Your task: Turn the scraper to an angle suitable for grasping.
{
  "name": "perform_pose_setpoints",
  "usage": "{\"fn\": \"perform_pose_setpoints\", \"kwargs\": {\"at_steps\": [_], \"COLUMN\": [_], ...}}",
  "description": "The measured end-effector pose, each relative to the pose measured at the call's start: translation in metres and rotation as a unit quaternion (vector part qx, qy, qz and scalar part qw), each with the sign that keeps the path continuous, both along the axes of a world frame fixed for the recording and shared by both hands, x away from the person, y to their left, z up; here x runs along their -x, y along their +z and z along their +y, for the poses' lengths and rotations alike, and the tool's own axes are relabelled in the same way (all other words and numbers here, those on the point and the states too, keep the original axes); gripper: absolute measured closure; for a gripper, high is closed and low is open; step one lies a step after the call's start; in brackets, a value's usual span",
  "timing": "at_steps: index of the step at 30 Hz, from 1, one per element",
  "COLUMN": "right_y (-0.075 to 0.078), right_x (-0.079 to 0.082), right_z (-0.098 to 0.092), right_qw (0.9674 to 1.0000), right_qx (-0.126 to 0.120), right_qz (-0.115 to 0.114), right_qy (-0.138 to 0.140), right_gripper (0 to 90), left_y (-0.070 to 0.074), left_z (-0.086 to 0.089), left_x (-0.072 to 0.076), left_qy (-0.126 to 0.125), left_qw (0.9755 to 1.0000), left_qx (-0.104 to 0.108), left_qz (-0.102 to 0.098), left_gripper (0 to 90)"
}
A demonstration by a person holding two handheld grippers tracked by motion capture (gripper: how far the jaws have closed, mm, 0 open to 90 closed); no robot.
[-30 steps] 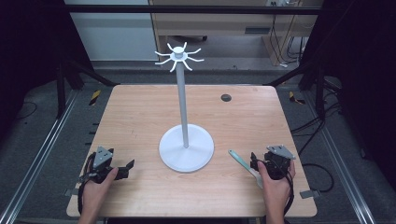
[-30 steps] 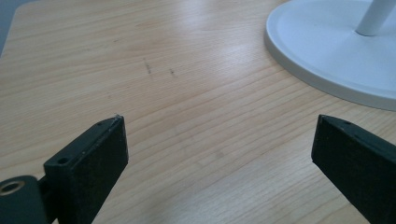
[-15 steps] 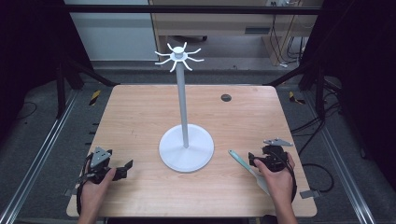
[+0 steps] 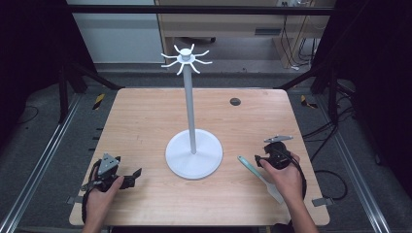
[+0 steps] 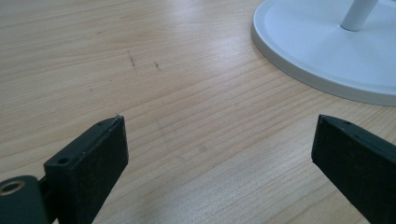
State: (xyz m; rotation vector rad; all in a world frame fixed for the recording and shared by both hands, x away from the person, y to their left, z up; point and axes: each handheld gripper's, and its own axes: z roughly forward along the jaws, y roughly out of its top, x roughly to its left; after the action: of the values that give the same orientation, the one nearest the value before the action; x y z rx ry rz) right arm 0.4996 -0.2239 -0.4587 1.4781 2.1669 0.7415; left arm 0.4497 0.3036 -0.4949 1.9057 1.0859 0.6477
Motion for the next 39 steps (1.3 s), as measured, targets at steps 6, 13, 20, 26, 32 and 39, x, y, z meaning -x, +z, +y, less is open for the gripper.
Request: {"fn": "perform_pose_setpoints", "kwargs": {"at_steps": [6, 13, 20, 26, 32, 39], "right_y": [0.002, -0.001, -0.008, -0.011, -0.014, -0.018], "right_x": [-0.005, -0.013, -0.019, -0.022, -0.023, -0.023], "right_z": [0.007, 0.018, 0.028, 0.035, 0.039, 0.042], "right_qw": [0.9995, 0.9967, 0.9949, 0.9943, 0.9939, 0.9933], "right_qx": [0.007, 0.02, 0.022, 0.024, 0.023, 0.029], "right_qz": [0.004, 0.026, 0.04, 0.046, 0.051, 0.058], "right_qy": [0.031, 0.075, 0.09, 0.093, 0.095, 0.096], "right_gripper": [65.4, 84.9, 90.0, 90.0, 90.0, 90.0], "left_y": [0.0, 0.0, -0.001, -0.001, -0.002, -0.001], "left_z": [-0.003, -0.005, -0.01, -0.011, -0.011, -0.01], "left_x": [0.001, 0.0, 0.0, 0.0, -0.001, -0.001], "left_qy": [-0.003, -0.012, -0.01, -0.011, -0.013, -0.013], "left_qw": [1.0, 0.9998, 0.9995, 0.9995, 0.9994, 0.9994], "left_qx": [-0.008, -0.017, -0.028, -0.028, -0.03, -0.03], "left_qz": [-0.001, 0.005, 0.006, 0.007, 0.011, 0.012], "left_gripper": [3.4, 3.7, 3.6, 3.6, 3.8, 3.8]}}
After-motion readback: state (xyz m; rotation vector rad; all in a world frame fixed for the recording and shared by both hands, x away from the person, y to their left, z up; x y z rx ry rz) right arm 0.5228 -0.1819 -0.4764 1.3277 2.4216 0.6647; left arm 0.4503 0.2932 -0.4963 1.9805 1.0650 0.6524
